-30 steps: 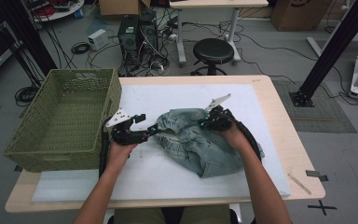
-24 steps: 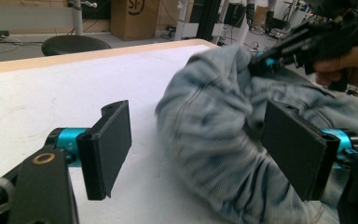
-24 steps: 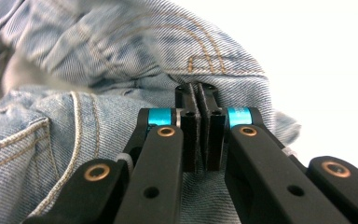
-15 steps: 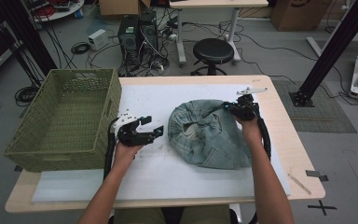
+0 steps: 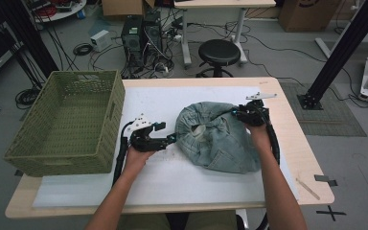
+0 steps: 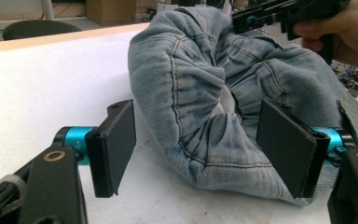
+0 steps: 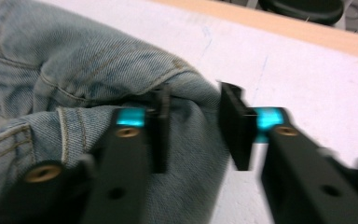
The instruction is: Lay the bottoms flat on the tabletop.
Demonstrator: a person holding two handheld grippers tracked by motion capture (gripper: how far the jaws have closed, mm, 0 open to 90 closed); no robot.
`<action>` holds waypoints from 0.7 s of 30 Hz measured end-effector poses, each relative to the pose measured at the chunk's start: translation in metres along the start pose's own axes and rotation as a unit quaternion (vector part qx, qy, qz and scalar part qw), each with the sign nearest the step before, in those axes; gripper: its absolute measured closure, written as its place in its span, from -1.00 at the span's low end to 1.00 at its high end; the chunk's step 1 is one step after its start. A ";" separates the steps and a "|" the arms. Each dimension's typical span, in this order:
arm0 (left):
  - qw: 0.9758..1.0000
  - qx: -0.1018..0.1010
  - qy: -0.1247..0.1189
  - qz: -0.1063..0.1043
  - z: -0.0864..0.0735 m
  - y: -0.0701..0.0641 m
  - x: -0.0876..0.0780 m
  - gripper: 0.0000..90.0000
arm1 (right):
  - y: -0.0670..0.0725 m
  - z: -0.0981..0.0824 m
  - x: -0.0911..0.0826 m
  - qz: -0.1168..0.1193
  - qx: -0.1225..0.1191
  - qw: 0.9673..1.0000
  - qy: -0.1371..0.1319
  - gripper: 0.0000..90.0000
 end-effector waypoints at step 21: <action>1.000 0.018 -0.010 -0.009 0.016 -0.009 0.004 -0.12 | 0.023 -0.061 -0.022 0.064 -0.065 0.992 0.087 0.22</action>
Point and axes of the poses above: each handheld gripper's, and its own axes: x roughly forward along the jaws, z roughly out of its top, y roughly to its left, the point moved 7 cm from there along x, roughly forward along the jaws, and after that the axes turned 5 degrees about z, right-handed, at the moved point
